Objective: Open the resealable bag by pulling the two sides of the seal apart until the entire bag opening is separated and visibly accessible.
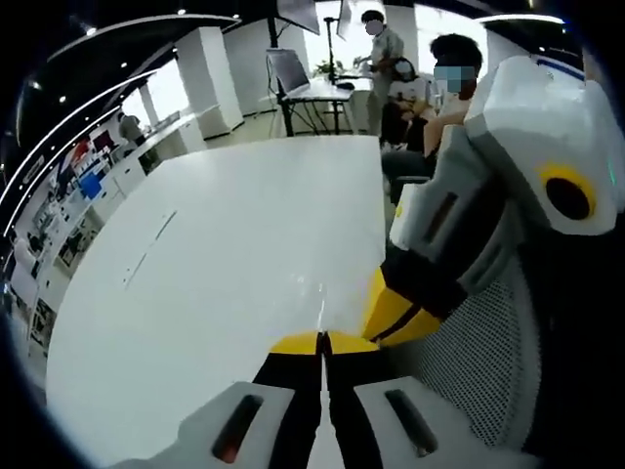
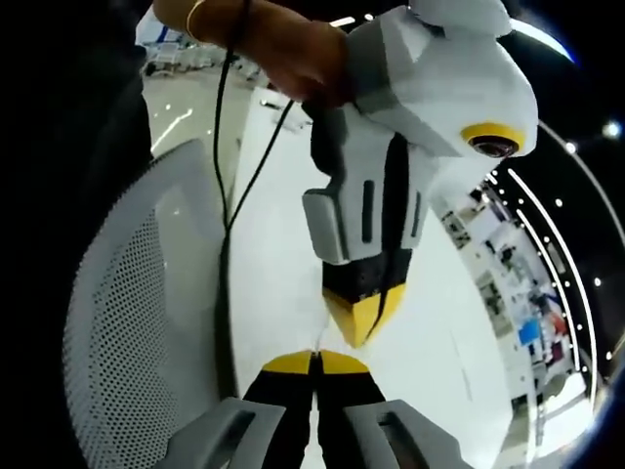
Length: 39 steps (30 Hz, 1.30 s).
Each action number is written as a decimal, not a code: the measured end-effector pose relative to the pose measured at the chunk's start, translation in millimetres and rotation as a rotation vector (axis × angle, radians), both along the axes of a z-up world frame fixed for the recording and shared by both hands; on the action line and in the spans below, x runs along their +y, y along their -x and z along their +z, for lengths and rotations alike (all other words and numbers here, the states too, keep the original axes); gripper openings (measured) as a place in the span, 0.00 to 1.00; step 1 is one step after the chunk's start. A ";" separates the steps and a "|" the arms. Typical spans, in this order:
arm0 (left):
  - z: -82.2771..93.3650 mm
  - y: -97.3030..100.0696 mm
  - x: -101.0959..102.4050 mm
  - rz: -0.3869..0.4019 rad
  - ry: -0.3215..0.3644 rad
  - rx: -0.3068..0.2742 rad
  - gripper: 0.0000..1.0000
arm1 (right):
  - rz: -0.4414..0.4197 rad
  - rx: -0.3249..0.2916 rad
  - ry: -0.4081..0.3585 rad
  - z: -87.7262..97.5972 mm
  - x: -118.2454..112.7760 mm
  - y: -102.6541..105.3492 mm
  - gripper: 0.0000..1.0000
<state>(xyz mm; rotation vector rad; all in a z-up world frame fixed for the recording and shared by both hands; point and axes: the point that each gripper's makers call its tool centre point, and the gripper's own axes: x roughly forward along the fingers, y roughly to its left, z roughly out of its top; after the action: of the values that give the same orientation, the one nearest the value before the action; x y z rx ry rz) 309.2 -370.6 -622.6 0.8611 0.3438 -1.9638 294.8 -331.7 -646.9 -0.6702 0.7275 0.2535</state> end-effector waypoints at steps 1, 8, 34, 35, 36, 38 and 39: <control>3.2 -2.9 -3.4 0.013 0.024 -0.013 0.00 | -0.003 -0.001 -0.006 0.1 0.0 -0.6 0.00; 27.4 -11.0 -19.1 0.035 0.153 -0.088 0.00 | -0.006 -0.003 -0.026 -0.3 2.2 -3.2 0.00; 54.5 -17.5 -45.3 -0.039 0.225 -0.170 0.00 | -0.012 -0.005 -0.016 1.6 -6.5 -7.6 0.00; 54.6 -18.0 -45.5 -0.040 0.225 -0.172 0.00 | -0.015 -0.006 -0.019 1.5 -6.2 -7.7 0.00; 55.0 -18.8 -45.5 -0.038 0.224 -0.172 0.00 | -0.014 -0.007 -0.027 1.7 -5.3 -7.9 0.00; 54.9 -19.9 -45.5 -0.036 0.223 -0.174 0.00 | -0.011 -0.010 -0.031 2.1 -3.9 -7.6 0.00; 54.9 -20.6 -45.6 -0.035 0.222 -0.173 0.00 | -0.009 -0.008 -0.030 1.7 -3.8 -7.2 0.00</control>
<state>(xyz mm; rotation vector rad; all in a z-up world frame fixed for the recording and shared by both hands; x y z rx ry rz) 329.8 -416.2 -567.8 0.8888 0.0095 -1.9004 302.0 -335.4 -645.2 -0.6385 0.7180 0.2529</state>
